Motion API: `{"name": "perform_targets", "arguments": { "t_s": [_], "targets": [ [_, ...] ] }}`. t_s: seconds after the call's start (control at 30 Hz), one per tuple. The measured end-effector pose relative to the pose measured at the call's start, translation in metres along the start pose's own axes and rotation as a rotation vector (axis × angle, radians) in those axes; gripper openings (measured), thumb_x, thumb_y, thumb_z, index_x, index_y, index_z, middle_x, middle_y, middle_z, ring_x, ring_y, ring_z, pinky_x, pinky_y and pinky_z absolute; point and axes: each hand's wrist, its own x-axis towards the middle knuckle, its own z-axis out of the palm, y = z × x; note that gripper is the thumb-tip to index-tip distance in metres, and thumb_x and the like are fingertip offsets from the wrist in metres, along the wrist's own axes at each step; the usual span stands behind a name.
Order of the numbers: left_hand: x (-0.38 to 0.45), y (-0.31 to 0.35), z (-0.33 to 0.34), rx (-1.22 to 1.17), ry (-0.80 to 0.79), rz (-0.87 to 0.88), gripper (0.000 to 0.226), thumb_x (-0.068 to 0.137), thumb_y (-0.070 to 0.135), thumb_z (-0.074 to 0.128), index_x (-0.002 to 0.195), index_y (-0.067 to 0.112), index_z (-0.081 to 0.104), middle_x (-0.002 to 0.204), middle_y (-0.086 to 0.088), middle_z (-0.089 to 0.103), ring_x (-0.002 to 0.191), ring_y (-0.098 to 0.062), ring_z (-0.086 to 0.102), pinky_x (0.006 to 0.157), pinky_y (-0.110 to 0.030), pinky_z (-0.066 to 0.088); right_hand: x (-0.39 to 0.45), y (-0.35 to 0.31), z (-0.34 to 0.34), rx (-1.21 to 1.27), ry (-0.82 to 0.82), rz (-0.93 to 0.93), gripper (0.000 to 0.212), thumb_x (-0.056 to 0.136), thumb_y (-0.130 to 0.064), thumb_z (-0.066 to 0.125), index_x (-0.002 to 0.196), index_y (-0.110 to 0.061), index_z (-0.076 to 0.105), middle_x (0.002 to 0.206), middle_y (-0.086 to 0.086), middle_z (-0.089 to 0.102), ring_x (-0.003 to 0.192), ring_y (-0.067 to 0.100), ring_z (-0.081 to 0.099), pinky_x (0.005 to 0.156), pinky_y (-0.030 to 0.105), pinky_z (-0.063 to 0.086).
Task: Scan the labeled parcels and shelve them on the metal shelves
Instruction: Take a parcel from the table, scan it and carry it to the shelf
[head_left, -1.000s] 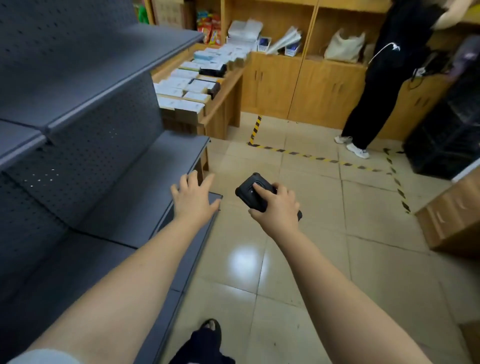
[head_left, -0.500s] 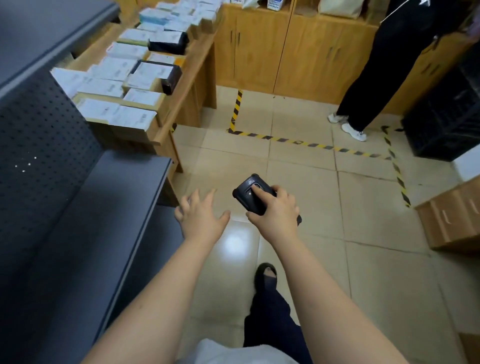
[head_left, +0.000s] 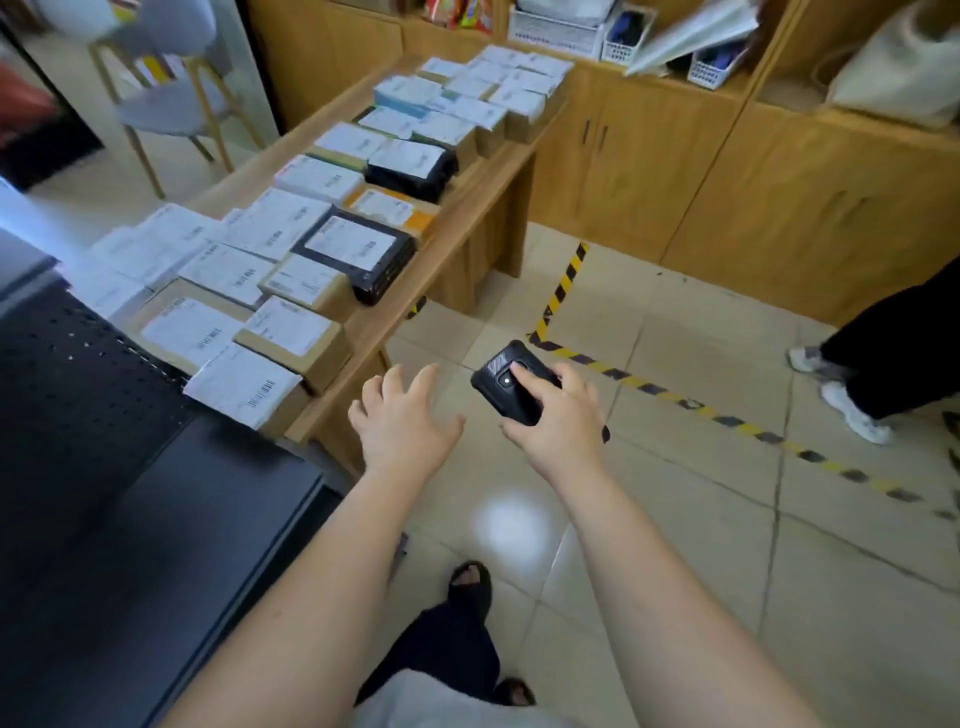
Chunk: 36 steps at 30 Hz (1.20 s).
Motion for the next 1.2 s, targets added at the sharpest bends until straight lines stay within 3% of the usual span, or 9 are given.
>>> {"name": "perform_targets", "arguments": {
  "t_s": [0.4, 0.67, 0.87, 1.0, 1.2],
  "targets": [
    [0.275, 0.036, -0.049, -0.136, 0.087, -0.271, 0.069, 0.089, 0.058, 0.056, 0.150, 0.038, 0.031, 0.157, -0.009, 0.031, 0.144, -0.037, 0.022, 0.115, -0.061, 0.022, 0.299, -0.073, -0.008, -0.072, -0.083, -0.274, 0.063, 0.081, -0.043, 0.070, 0.140, -0.044, 0.048, 0.144, 0.001, 0.039, 0.124, 0.028, 0.034, 0.105, 0.040, 0.032],
    [0.406, -0.002, -0.069, -0.208, 0.169, -0.706, 0.074, 0.088, 0.066, 0.056, 0.151, 0.038, 0.029, 0.157, -0.009, 0.032, 0.141, -0.036, 0.025, 0.112, -0.056, 0.026, 0.465, -0.156, 0.021, -0.109, -0.293, -0.602, 0.063, 0.084, -0.048, 0.068, 0.142, -0.047, 0.043, 0.147, 0.002, 0.036, 0.132, 0.027, 0.030, 0.109, 0.044, 0.031],
    [0.432, -0.037, -0.071, -0.281, 0.236, -1.026, 0.078, 0.086, 0.067, 0.058, 0.151, 0.033, 0.033, 0.148, -0.012, 0.041, 0.136, -0.038, 0.033, 0.109, -0.057, 0.032, 0.535, -0.224, 0.064, -0.129, -0.459, -0.853, 0.063, 0.085, -0.044, 0.067, 0.143, -0.046, 0.043, 0.146, 0.003, 0.037, 0.129, 0.029, 0.032, 0.105, 0.047, 0.035],
    [0.427, -0.073, -0.079, -0.352, 0.281, -1.205, 0.083, 0.085, 0.066, 0.060, 0.153, 0.028, 0.031, 0.151, -0.012, 0.038, 0.139, -0.037, 0.029, 0.111, -0.054, 0.030, 0.544, -0.273, 0.106, -0.092, -0.552, -0.947, 0.065, 0.081, -0.045, 0.069, 0.141, -0.046, 0.044, 0.140, 0.002, 0.040, 0.126, 0.029, 0.034, 0.104, 0.049, 0.034],
    [0.445, -0.160, -0.088, -0.335, 0.303, -1.303, 0.087, 0.086, 0.073, 0.050, 0.152, 0.019, 0.033, 0.152, -0.011, 0.037, 0.140, -0.034, 0.027, 0.109, -0.051, 0.029, 0.551, -0.349, 0.180, -0.060, -0.661, -0.974, 0.065, 0.080, -0.041, 0.069, 0.141, -0.045, 0.045, 0.139, 0.002, 0.039, 0.121, 0.028, 0.034, 0.100, 0.048, 0.036]
  ]
}}
